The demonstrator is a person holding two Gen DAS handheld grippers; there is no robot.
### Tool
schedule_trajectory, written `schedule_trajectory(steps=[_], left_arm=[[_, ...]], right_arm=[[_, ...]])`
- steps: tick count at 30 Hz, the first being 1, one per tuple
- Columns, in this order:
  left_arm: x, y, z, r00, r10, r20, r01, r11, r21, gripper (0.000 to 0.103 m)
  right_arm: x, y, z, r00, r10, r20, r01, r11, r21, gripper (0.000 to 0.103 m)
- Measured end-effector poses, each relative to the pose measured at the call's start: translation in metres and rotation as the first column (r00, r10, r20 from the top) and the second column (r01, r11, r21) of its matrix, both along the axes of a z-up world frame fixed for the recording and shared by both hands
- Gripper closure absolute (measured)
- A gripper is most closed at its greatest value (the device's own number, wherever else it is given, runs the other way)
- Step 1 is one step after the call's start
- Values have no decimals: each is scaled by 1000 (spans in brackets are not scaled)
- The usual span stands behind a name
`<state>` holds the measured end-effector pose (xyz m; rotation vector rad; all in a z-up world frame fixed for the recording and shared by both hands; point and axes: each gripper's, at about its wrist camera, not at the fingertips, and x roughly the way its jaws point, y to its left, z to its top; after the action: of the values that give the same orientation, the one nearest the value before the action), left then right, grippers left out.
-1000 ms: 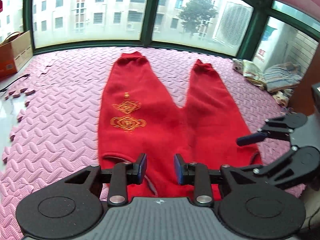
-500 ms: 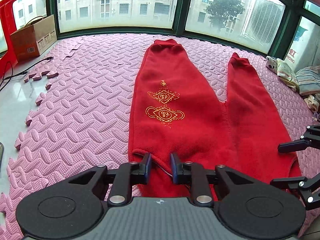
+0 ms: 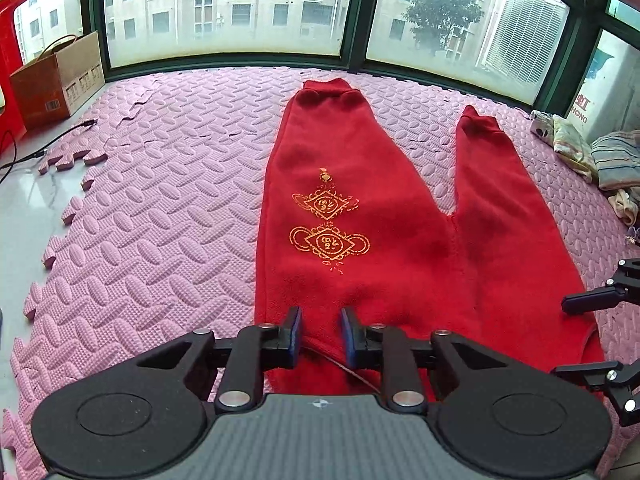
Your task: Fold clothes
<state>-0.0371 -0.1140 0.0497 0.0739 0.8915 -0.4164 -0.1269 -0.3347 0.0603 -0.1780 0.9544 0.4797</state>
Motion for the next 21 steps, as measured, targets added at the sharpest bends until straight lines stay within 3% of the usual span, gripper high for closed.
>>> schedule_trajectory(steps=[3,5,8,10,16,19,21], left_arm=[[-17,-8,17,997,-71,33,72,997,-33,70],[-32,-19,26,989,-137,55,140,989,-45,52],[-63,-45,35,954,-283,98,289,956,-54,46],[-82,-62,36,917,-381,120,389,920,-51,39],[-125,-113,16,795,-586,156,586,809,51,38],[-131,-126,4,777,-609,161,601,793,100,38],[-131,-131,-4,777,-609,156,596,793,126,38]], right_arm=[[6,-14,10,999,-48,14,47,999,26,33],[12,-26,16,994,-101,37,100,995,28,33],[22,-45,22,983,-170,64,169,985,25,33],[30,-59,24,972,-220,80,219,975,21,33],[59,-98,14,928,-367,58,365,930,45,33],[70,-117,6,902,-431,24,428,900,79,34],[78,-127,1,887,-463,12,460,883,94,34]])
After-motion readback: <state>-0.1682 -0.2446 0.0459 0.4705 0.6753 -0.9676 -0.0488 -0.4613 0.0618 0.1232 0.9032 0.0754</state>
